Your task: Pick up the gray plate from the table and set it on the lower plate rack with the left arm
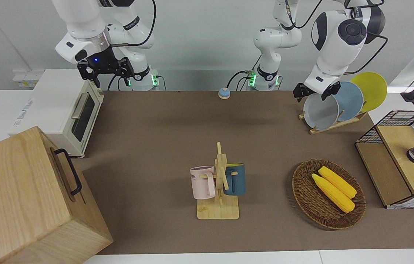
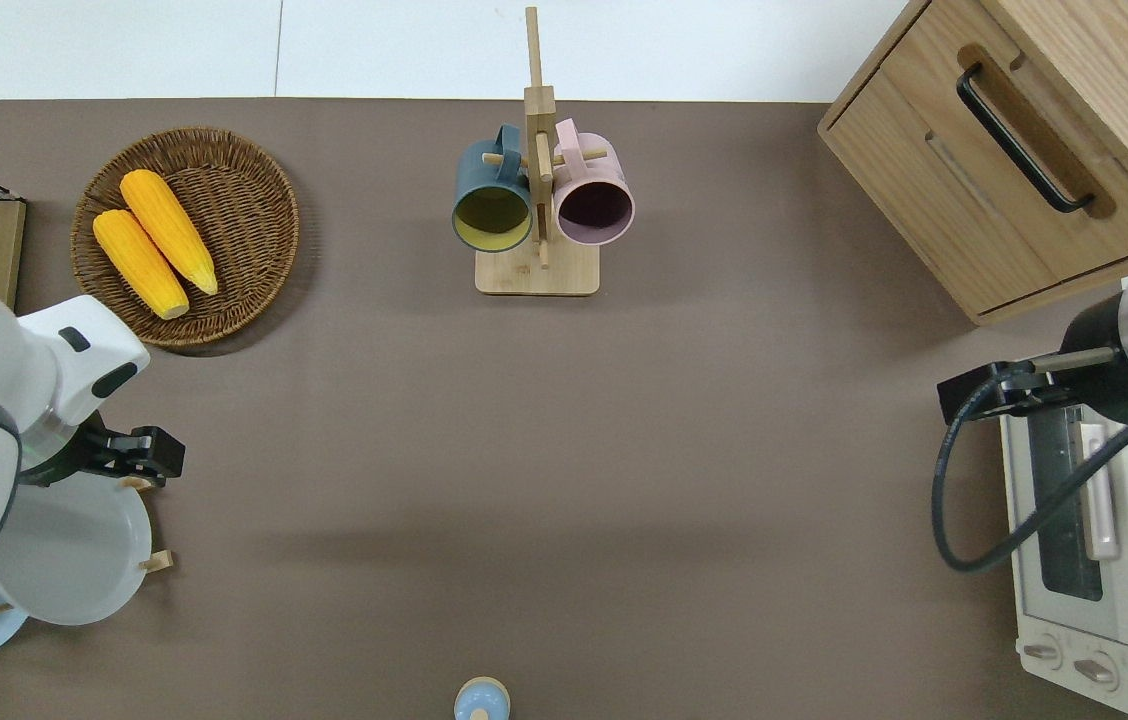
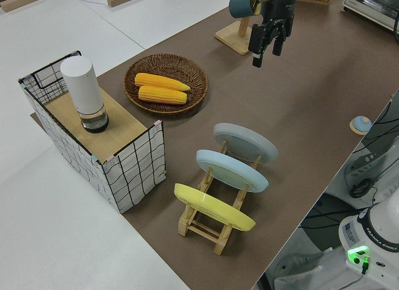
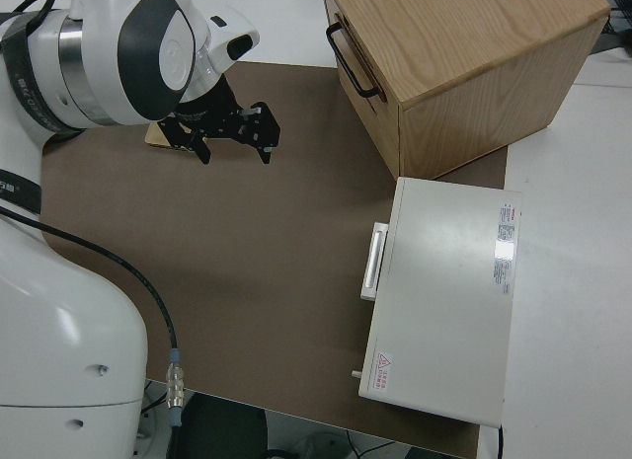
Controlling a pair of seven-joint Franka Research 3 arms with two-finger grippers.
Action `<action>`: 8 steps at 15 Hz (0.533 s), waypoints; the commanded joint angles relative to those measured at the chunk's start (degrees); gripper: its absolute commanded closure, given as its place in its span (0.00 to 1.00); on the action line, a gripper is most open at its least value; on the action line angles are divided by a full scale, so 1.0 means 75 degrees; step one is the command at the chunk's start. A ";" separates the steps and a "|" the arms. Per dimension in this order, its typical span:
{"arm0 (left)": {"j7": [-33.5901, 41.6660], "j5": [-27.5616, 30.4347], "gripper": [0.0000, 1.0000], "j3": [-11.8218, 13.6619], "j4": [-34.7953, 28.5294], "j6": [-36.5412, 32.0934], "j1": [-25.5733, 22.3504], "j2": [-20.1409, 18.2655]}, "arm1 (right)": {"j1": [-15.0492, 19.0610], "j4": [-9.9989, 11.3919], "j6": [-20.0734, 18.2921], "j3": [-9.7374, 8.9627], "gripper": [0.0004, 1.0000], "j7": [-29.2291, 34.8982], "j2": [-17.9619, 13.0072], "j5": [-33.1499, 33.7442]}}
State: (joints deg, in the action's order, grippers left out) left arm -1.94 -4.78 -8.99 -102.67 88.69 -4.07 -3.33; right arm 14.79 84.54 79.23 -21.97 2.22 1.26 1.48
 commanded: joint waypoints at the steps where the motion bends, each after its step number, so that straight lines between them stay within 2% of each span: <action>1: 0.0223 0.0659 0.01 0.0062 0.0668 -0.0176 0.0003 -0.0118 | 0.0184 -0.0046 -0.0087 -0.0153 0.02 0.0090 -0.0016 0.0049; 8: 0.0316 0.0859 0.01 0.0039 0.1127 -0.0294 0.0015 -0.0118 | 0.0184 -0.0057 -0.0087 -0.0165 0.02 0.0090 -0.0015 0.0049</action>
State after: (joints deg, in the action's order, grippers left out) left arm -1.01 0.81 -9.08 -95.66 87.85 -4.05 -4.47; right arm 14.79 84.54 79.23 -21.97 2.22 1.26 1.48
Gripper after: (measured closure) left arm 0.004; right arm 0.013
